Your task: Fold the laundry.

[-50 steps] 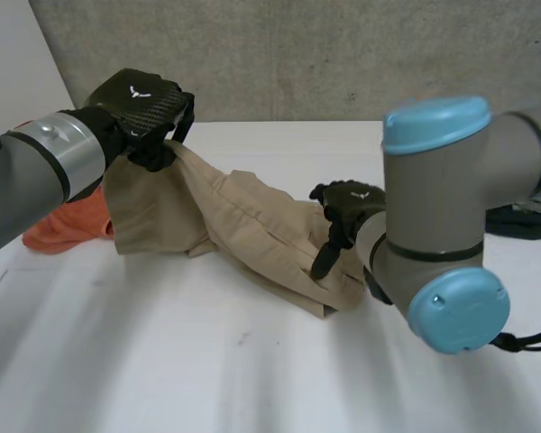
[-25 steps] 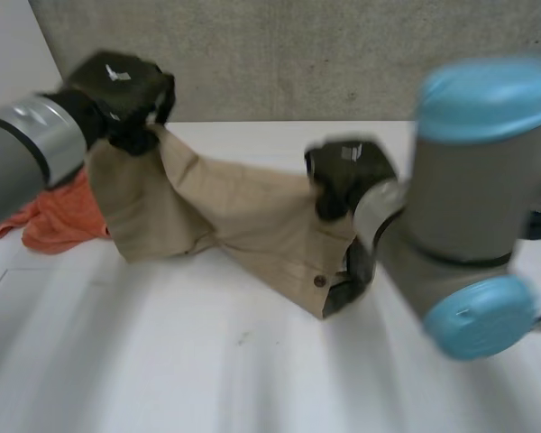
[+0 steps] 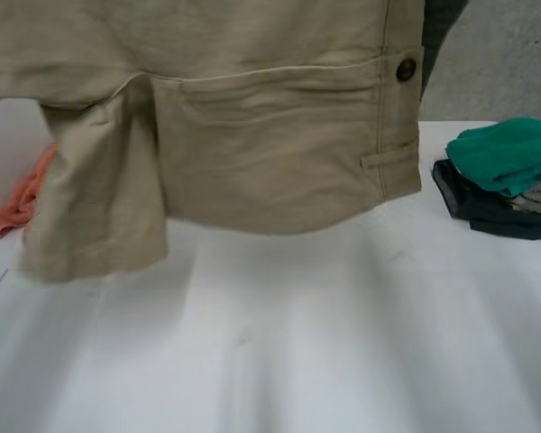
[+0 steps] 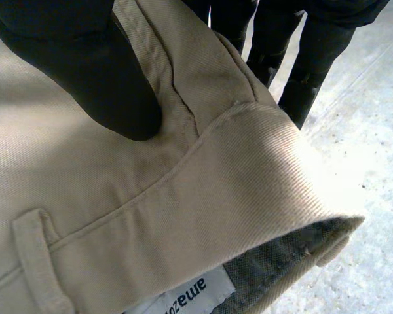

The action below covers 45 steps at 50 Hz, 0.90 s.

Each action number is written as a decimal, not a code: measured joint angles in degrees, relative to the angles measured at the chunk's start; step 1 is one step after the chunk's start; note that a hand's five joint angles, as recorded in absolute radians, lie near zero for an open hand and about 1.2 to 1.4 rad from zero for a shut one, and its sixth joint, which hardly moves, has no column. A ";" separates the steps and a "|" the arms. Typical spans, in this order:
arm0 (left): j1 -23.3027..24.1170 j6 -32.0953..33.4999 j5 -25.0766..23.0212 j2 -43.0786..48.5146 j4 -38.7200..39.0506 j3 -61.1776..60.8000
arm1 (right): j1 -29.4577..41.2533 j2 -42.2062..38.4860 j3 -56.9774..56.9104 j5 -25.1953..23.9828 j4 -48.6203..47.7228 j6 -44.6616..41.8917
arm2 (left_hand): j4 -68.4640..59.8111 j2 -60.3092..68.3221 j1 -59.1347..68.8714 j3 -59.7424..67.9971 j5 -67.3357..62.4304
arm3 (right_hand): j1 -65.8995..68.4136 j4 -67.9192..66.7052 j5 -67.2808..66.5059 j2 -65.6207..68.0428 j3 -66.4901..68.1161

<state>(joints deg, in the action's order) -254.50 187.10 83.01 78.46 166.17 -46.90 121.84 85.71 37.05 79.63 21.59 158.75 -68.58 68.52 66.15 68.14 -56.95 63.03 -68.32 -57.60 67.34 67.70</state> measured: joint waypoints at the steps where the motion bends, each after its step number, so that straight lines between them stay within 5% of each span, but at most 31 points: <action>1: 0.00 0.03 -0.18 -0.10 0.00 -0.02 | -0.24 0.66 0.64 -0.31 -0.06 0.67 | 0.00 0.00 0.00 0.00 0.00 | 0.00 0.00 0.00 0.00 0.00; 13: -0.07 0.90 -1.65 9.11 2.73 -2.92 | -2.72 0.37 9.83 -1.97 -3.06 7.71 | 0.00 0.00 0.00 0.00 0.00 | 0.00 0.00 0.00 0.00 0.00; 27: 1.97 7.65 -1.65 45.83 11.90 6.04 | -1.25 -25.93 12.15 4.69 -16.55 4.84 | 0.37 -0.49 -0.04 -0.38 0.15 | 0.00 -0.08 -0.25 0.00 0.28; 30: 2.29 8.39 0.45 52.11 12.73 11.50 | -0.91 -31.11 10.96 8.27 -23.60 3.06 | 3.74 -3.69 -2.91 -3.43 2.50 | -10.66 12.84 12.54 -13.17 -12.82; 31: 2.54 8.35 2.40 55.99 12.54 15.89 | -0.66 -34.62 9.89 11.01 -29.26 1.71 | 24.05 -25.30 -26.07 -23.48 22.51 | -28.19 28.59 28.85 -30.92 -29.87; 32: 2.62 8.28 2.92 56.82 12.40 17.00 | -0.62 -35.27 9.64 11.53 -30.36 1.42 | 24.05 -25.30 -26.07 -23.48 22.51 | -32.78 34.16 33.51 -35.47 -34.31; 33: 2.84 7.98 4.33 58.71 11.84 19.86 | -0.47 -37.37 8.67 13.38 -33.94 0.37 | 49.97 -49.64 -52.58 -48.86 47.98 | -44.30 46.47 47.02 -47.60 -46.56; 39: 3.85 6.93 8.76 59.42 9.24 24.79 | -0.53 -40.26 6.30 16.90 -36.48 -2.08 | 57.11 -56.74 -55.10 -56.12 54.28 | -50.18 56.00 54.85 -55.46 -55.94; 45: 4.27 8.54 10.06 51.56 8.62 17.15 | -2.28 -35.55 8.60 14.30 -25.66 -1.98 | 57.11 -56.74 -55.10 -56.12 54.28 | -50.18 56.00 54.85 -55.46 -55.94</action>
<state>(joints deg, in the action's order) -250.23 195.65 93.07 130.02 174.78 -29.75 119.56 50.16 45.66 93.93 -4.07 156.77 -11.47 11.77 11.05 12.02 -2.67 12.85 -12.32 -2.75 11.88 11.76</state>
